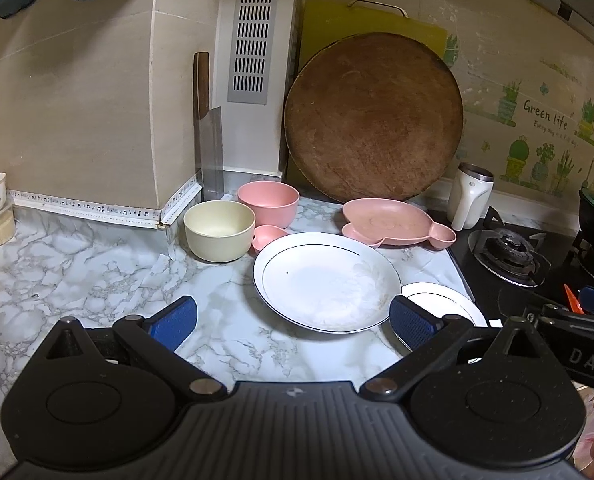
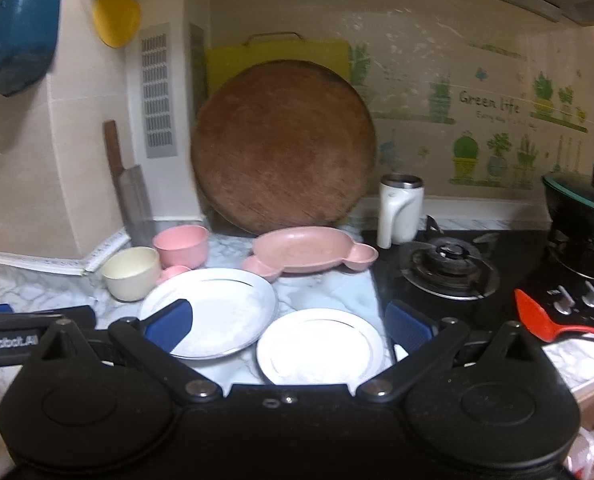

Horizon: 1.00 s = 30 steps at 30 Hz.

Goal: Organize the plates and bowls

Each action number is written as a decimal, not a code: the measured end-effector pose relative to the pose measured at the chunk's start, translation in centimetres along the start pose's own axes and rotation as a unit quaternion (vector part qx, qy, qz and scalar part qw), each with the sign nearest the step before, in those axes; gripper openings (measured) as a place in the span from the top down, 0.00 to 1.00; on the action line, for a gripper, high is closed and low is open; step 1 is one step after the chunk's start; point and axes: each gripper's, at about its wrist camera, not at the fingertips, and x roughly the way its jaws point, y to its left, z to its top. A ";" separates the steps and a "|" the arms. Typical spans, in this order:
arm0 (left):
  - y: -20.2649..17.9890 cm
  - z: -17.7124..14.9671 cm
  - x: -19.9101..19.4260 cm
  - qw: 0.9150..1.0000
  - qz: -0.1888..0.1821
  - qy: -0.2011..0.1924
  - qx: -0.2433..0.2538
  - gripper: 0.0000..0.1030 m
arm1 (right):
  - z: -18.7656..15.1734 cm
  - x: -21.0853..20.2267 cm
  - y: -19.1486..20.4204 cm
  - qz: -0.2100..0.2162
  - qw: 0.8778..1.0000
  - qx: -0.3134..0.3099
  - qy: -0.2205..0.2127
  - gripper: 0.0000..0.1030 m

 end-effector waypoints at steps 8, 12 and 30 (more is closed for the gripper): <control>-0.2 0.3 -0.1 1.000 -0.001 -0.002 0.010 0.00 | 0.2 -0.2 -0.1 -0.018 1.000 -0.001 0.000 0.00; -0.2 0.3 -0.2 1.000 -0.003 -0.001 0.014 0.00 | 0.1 -0.4 -0.3 -0.020 1.000 0.000 0.001 0.00; 0.0 0.1 -0.6 1.000 -0.009 0.013 0.006 0.00 | 0.0 -0.7 0.0 -0.019 1.000 0.005 0.024 0.00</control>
